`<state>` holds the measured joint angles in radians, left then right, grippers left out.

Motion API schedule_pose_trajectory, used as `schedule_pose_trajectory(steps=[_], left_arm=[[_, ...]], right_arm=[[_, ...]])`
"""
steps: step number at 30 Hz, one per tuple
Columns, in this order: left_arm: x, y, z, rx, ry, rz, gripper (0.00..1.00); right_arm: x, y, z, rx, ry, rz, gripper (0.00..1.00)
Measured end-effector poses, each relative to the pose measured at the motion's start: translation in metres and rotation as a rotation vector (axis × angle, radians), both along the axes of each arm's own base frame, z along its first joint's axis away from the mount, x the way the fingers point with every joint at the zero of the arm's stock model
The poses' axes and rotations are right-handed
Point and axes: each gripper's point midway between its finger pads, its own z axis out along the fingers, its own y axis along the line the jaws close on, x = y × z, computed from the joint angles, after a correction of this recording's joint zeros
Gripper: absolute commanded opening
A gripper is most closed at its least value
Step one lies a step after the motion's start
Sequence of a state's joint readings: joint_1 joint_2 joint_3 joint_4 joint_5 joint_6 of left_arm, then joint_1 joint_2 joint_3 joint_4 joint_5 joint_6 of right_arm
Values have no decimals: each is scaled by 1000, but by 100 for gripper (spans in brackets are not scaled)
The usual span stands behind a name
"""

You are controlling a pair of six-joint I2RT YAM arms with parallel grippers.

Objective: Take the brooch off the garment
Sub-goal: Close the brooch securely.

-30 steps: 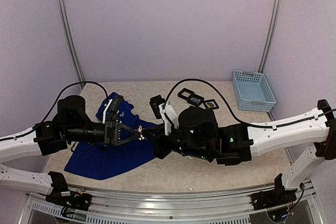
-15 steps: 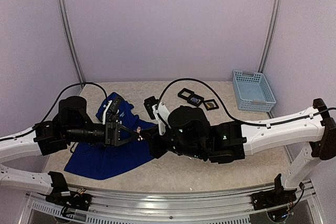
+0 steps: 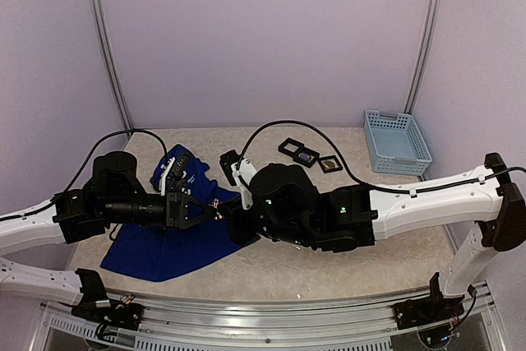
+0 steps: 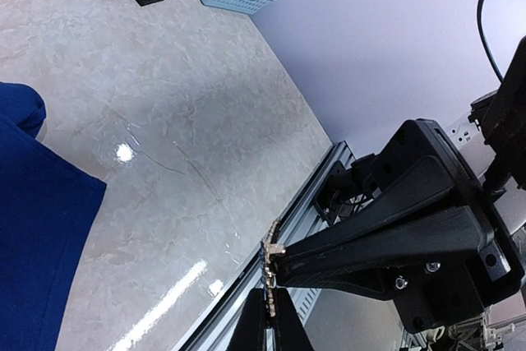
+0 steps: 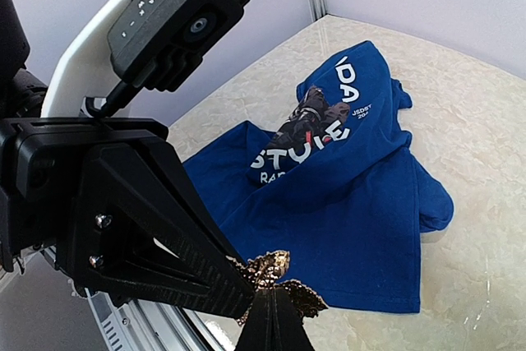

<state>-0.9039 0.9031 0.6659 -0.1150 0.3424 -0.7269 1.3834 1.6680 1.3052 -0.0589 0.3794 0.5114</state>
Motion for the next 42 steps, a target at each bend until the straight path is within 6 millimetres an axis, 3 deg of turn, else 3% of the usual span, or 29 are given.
schedule_pose_trajectory(steps=[16, 30, 39, 42], left_arm=[[1, 0, 0, 3, -6, 6, 0], [-2, 0, 3, -25, 31, -18, 0], [4, 2, 9, -56, 41, -7, 0], [5, 2, 10, -60, 43, -3, 0]], right_arm=[[7, -4, 0, 30, 37, -76, 0], [-2, -8, 6, 120, 3, 8, 0], [-5, -12, 12, 141, -19, 29, 26], [-6, -14, 17, 145, -27, 32, 31]])
